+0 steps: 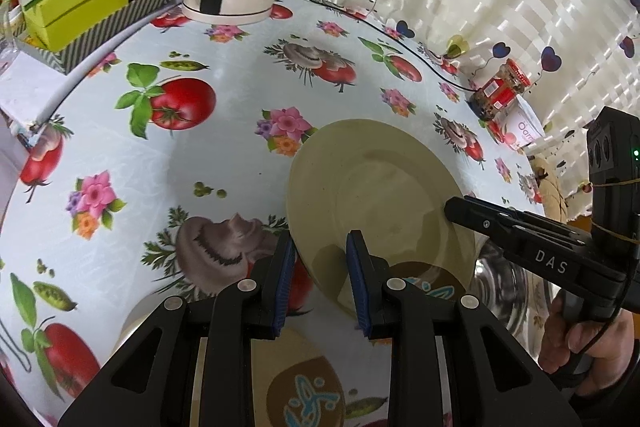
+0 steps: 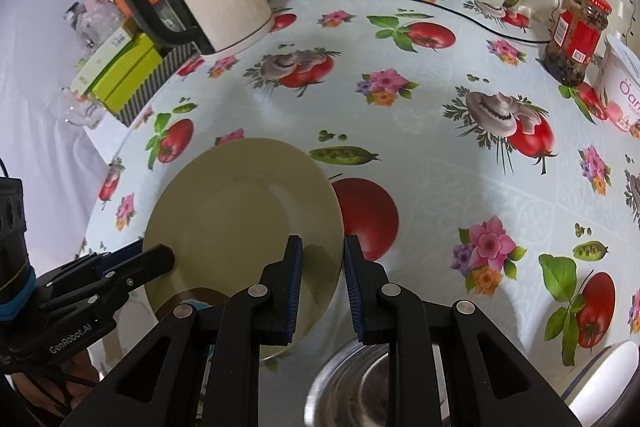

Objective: Organize plates and bowls

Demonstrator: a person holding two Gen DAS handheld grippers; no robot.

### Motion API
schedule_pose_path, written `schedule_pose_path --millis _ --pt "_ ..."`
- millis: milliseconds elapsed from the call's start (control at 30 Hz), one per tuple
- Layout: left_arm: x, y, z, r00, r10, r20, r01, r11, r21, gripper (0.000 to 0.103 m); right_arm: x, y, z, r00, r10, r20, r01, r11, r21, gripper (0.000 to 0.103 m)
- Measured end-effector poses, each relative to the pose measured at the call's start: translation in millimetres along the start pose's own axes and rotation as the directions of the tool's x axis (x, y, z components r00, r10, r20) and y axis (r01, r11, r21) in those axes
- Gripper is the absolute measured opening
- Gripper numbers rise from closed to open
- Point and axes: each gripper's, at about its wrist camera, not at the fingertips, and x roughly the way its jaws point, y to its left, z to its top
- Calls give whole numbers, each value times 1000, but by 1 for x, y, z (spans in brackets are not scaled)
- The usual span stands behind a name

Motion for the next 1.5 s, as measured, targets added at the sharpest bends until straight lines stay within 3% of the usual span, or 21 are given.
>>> schedule_pose_path --millis 1067,1500 --pt "-69 37 -58 998 42 43 -41 999 -31 28 -30 70 -55 999 35 9 -34 998 -56 21" --pt "-82 66 -89 995 92 35 -89 993 -72 28 -18 106 -82 998 53 -30 -55 994 -99 21"
